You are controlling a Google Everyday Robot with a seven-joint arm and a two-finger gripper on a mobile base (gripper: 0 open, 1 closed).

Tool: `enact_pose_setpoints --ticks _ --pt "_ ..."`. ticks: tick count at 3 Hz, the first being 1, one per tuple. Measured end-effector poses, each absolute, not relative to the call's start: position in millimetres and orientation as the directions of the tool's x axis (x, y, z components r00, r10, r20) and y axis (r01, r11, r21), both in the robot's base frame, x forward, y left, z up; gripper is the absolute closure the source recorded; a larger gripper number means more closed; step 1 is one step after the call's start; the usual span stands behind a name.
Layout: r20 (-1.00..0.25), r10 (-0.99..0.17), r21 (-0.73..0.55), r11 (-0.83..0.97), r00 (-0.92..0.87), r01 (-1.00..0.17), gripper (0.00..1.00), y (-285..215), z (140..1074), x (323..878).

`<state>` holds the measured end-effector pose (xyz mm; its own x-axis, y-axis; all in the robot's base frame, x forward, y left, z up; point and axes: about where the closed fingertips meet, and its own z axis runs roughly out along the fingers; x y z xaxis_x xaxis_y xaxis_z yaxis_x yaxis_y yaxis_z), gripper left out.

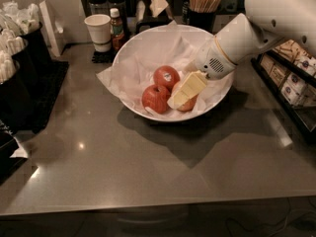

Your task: Pick apple from white bowl

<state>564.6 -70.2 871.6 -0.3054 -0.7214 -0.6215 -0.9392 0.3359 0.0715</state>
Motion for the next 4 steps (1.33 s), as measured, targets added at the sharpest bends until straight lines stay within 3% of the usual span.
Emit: enact_pose_setpoints --ticks 2,4 --pt "-0.594 -0.735 0.136 0.31 -0.328 -0.941 0.27 -57 844 562" --pt "-0.596 -0.739 0.1 0.32 -0.314 -0.942 0.69 -57 842 563"
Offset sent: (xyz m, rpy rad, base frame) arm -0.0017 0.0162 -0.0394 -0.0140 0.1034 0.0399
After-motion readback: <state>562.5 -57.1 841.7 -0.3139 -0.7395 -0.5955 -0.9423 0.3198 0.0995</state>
